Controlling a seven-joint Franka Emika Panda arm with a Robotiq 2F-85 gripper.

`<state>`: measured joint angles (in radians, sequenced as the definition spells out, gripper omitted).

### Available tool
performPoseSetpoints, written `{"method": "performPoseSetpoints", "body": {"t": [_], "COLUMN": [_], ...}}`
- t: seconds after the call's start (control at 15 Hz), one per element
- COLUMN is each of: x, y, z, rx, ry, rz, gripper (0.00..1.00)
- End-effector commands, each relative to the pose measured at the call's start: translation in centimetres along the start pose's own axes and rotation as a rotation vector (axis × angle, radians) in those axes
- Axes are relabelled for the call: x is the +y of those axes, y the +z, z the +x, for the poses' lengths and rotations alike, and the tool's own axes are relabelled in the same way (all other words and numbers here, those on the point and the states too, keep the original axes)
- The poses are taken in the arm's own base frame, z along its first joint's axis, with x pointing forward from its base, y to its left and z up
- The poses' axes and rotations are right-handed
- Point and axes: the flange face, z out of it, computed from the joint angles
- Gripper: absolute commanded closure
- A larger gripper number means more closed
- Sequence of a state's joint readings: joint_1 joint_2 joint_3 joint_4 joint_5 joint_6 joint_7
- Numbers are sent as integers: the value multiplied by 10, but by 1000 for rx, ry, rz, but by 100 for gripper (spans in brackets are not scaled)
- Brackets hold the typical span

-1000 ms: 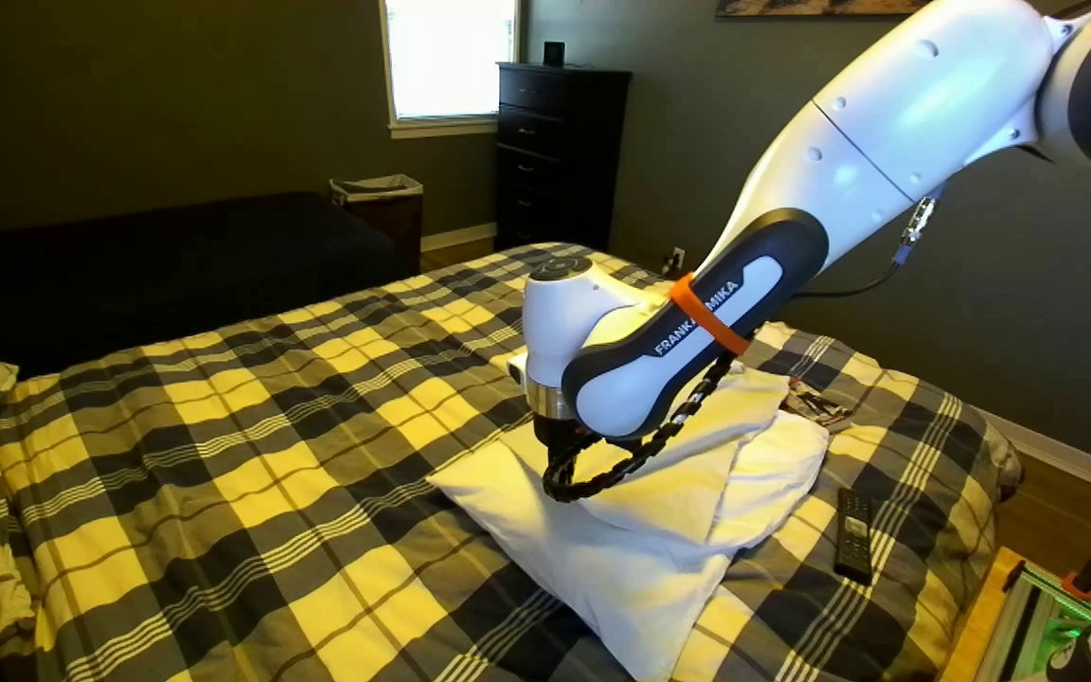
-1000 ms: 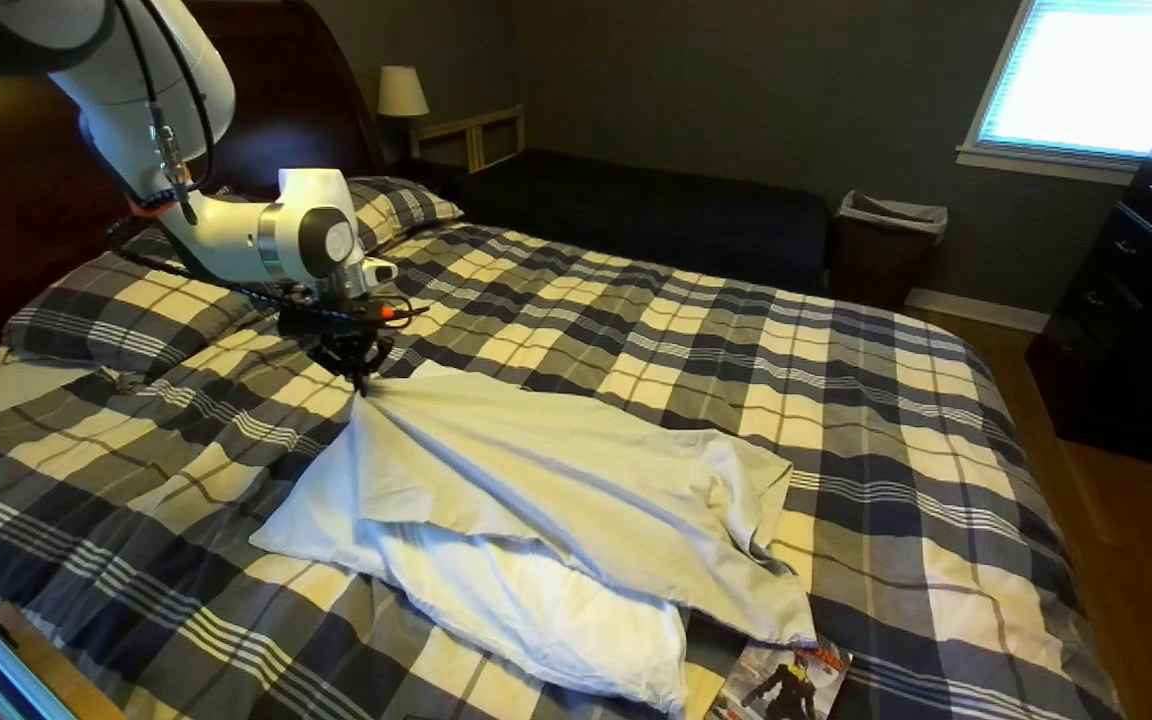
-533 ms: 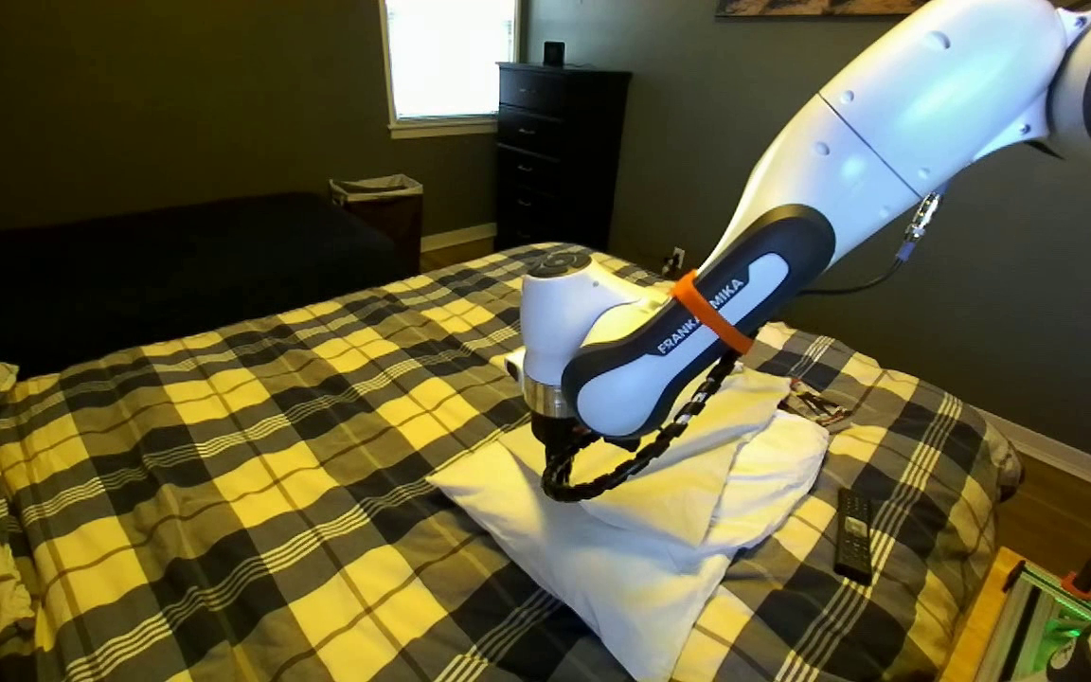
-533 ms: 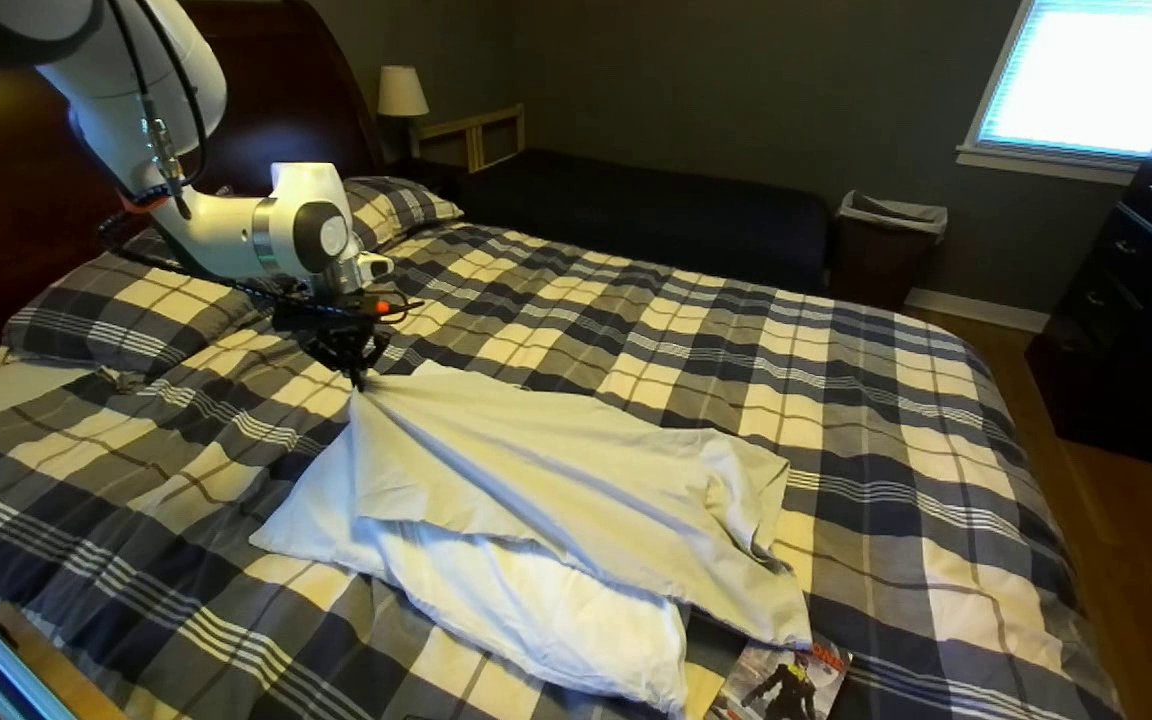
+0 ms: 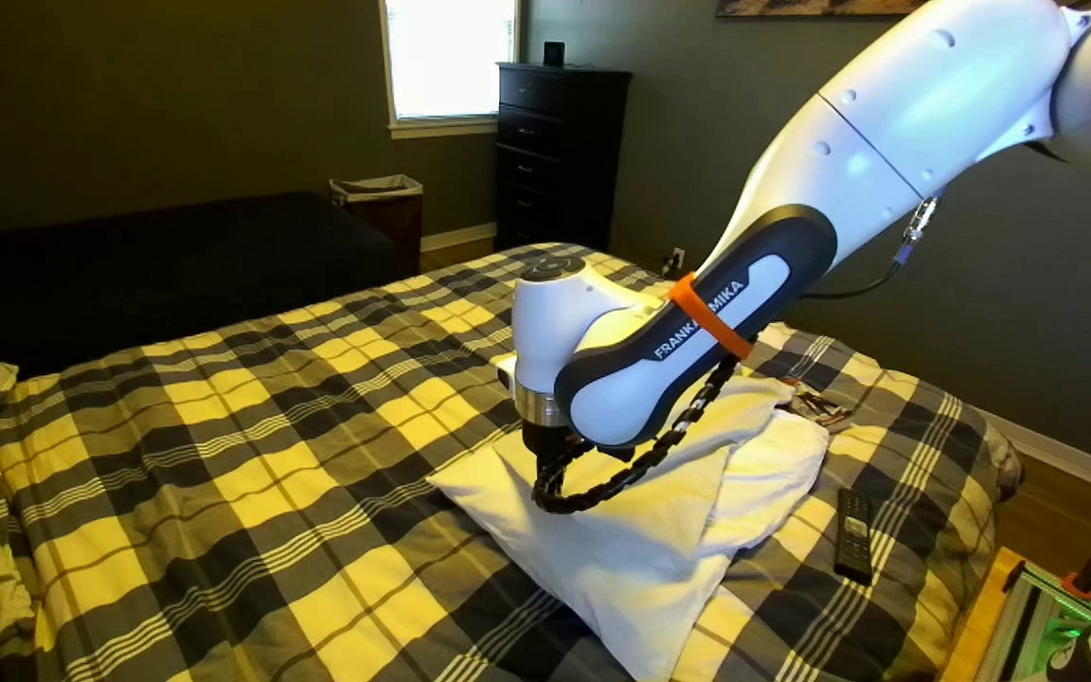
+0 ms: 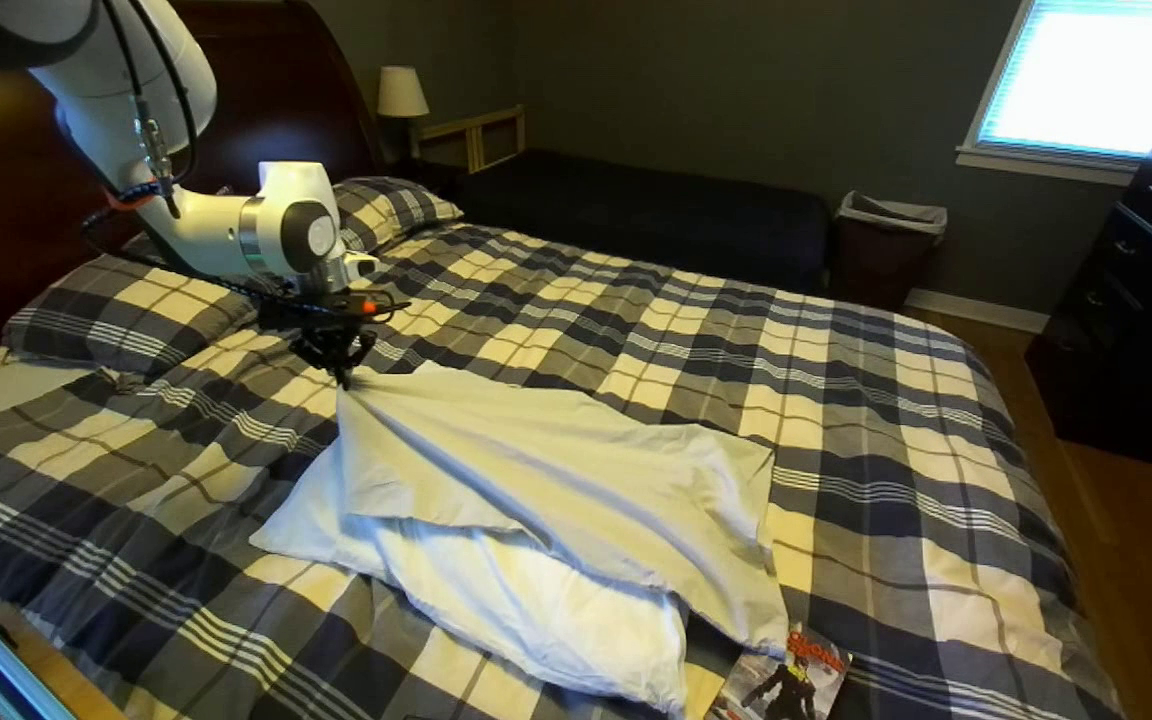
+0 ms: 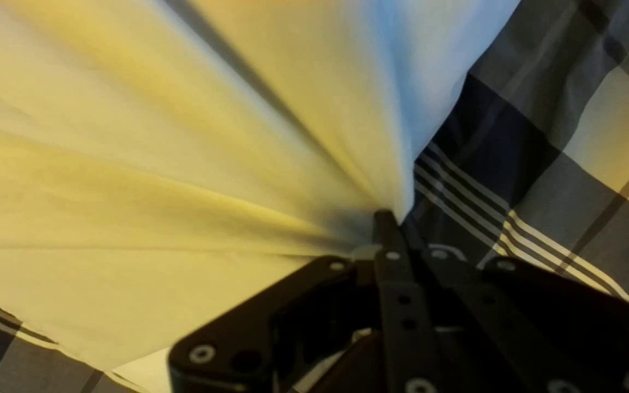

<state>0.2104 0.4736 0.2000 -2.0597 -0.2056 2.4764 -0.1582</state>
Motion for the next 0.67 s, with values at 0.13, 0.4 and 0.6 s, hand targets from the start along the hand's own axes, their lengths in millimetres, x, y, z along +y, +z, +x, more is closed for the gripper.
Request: {"method": "performPoseSetpoints", "body": {"t": [0.13,0.4,0.6], "x": [-16,-14,-20], "y": [-6,-14,-27], "z": [4,-3,-23], "rx": [39,41,25], "ry": [42,52,38], "rz": [66,22,-33], "gripper": [100,67,44]}}
